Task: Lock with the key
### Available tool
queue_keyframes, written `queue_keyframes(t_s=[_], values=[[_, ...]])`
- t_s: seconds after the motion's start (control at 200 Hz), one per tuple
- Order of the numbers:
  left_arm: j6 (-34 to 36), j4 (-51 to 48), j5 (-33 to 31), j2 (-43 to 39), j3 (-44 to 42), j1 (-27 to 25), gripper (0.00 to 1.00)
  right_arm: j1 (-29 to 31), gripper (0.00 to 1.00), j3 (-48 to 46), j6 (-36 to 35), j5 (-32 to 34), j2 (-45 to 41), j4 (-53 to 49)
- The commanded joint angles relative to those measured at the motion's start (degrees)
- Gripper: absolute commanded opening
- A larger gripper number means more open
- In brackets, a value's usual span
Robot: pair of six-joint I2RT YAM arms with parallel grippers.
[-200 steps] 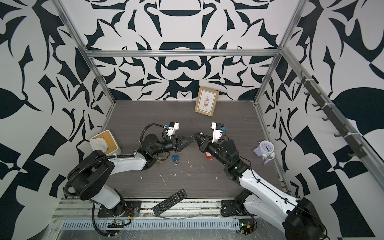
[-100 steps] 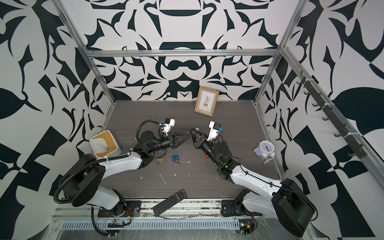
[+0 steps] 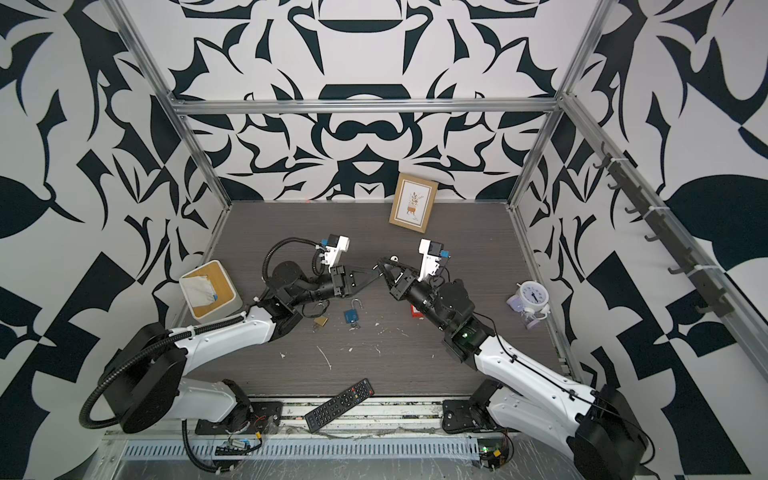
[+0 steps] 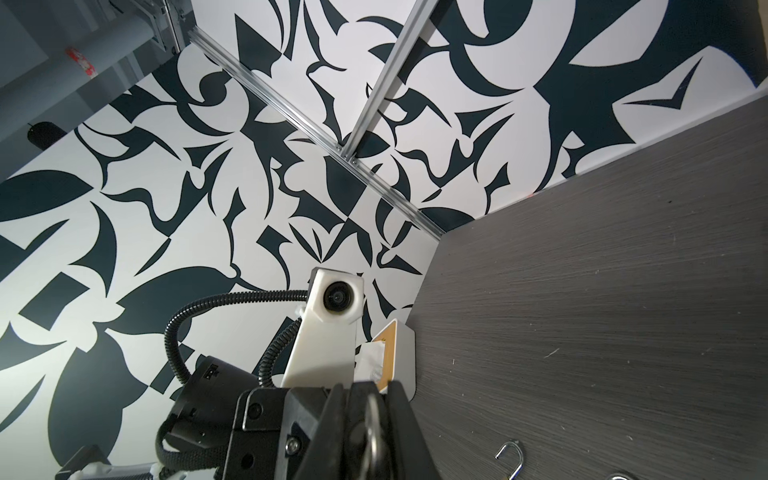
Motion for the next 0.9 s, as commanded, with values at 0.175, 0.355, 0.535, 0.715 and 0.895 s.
queue_keyframes(t_s=[0.175,0.355,0.535,0.715,0.895], values=[[0.35,5.21,0.73,3.42,2.7,-4.06,0.23,4.54,0.0,-0.18,2.28,-12.75,2.07,-2.63],[-0.62,7.08,0.35,3.95,1.62,-4.06,0.17,4.53,0.0,-0.78,1.79,-11.32,0.57,-3.9],[1.04,4.3,-0.19,2.07,0.17,-4.06,0.36,1.31,0.0,-2.6,3.44,-10.36,-2.3,-4.82],[4.97,-1.61,-2.59,-2.12,-1.74,-4.06,0.48,0.03,0.0,-2.25,4.31,-10.35,-3.25,-7.14],[8.24,-6.34,-3.65,-6.44,-2.28,-3.99,0.49,-2.07,0.0,-3.2,5.88,-9.6,-4.22,-7.93]])
